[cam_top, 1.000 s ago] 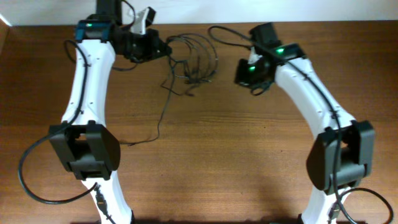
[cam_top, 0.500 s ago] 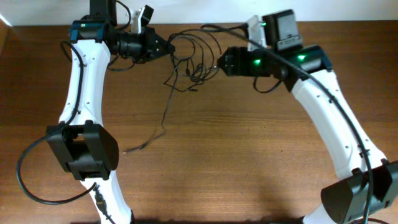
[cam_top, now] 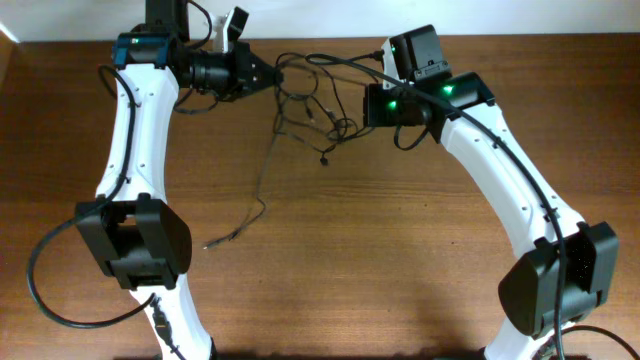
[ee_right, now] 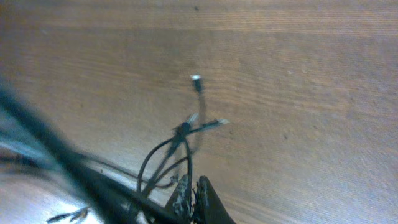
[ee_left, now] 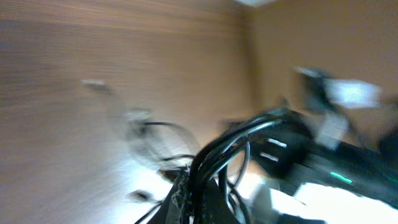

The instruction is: Untangle cables

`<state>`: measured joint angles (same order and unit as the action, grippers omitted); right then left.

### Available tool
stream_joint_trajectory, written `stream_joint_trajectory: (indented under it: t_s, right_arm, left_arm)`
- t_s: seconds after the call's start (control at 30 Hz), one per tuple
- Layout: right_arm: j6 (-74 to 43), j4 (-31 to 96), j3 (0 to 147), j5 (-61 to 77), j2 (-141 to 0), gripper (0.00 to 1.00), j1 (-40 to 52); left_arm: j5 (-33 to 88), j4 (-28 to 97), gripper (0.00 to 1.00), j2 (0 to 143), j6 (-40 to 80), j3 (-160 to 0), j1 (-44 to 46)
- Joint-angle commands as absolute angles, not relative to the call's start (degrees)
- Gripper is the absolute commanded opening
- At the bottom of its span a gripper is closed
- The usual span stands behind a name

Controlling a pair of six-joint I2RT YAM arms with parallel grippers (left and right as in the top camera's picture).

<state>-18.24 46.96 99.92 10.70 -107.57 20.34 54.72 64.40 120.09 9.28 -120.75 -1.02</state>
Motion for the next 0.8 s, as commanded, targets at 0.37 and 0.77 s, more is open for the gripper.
stream_joint_trajectory:
  t_s: [0.37, 0.77]
  right_arm:
    - [-7.75, 63.68, 100.42, 8.54, -93.47, 0.04, 8.97]
    - [2.79, 60.64, 104.68, 69.23, -93.47, 0.04, 2.87]
  left_arm:
    - [-0.84, 65.43, 0.00, 118.15, 9.13, -121.12, -2.28]
    - [39.86, 71.22, 0.00, 118.15, -27.94, -121.12, -2.42]
